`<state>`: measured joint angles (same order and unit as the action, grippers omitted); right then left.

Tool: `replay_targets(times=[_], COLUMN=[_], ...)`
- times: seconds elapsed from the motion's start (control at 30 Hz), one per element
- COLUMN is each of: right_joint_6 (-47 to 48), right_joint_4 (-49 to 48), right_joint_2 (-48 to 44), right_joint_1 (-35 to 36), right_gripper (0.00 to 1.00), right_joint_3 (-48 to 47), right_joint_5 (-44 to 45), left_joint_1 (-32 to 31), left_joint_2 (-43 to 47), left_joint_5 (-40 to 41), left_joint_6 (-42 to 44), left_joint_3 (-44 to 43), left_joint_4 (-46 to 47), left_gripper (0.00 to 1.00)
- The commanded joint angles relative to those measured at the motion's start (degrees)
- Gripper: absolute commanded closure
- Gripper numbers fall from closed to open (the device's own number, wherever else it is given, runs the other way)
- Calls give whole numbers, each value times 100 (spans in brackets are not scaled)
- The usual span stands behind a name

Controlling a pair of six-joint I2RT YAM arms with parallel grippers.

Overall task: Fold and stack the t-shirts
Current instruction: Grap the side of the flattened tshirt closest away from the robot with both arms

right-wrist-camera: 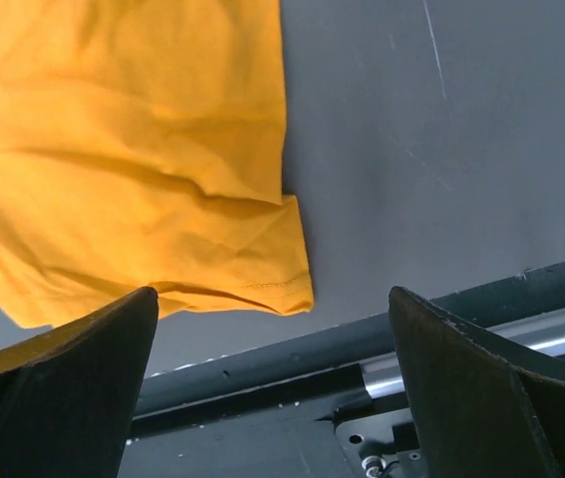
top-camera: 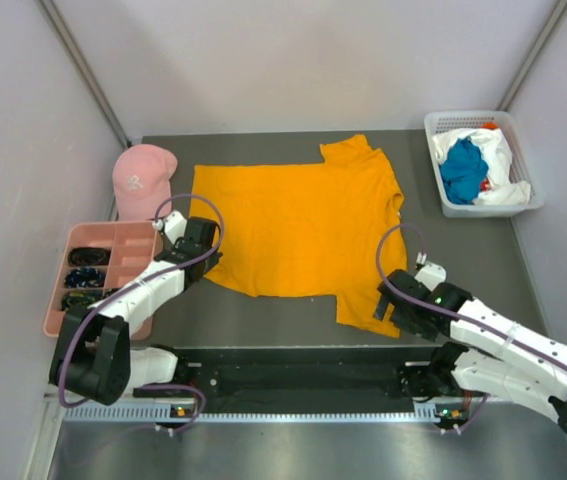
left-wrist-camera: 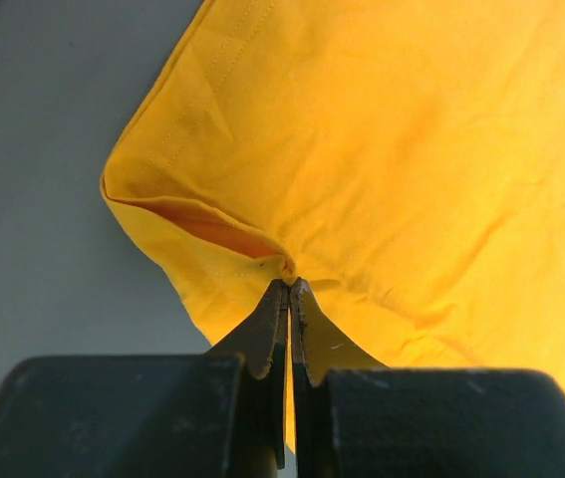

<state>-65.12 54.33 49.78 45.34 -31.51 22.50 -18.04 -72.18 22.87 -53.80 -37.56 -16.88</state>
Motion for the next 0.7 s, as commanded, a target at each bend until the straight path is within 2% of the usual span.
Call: replay_targets(times=[0.0, 0.4, 0.67], right_joint_6=[-589, -756, -686], right_joint_4=[-62, -651, -906], right_joint_2=[14, 234, 638], right_joint_1=[229, 265, 317], right_gripper=[1, 9, 21], right_joint_3=[153, 672, 584], right_joint_5=[325, 325, 308], left_joint_1=[3, 3, 3], left_joint_2=[-6, -15, -24], left_joint_5=[-72, -134, -143], left_joint_6=[71, 124, 124], left_joint_3=[-32, 3, 30], left_joint_4=[282, 291, 300], left_gripper=[100, 100, 100])
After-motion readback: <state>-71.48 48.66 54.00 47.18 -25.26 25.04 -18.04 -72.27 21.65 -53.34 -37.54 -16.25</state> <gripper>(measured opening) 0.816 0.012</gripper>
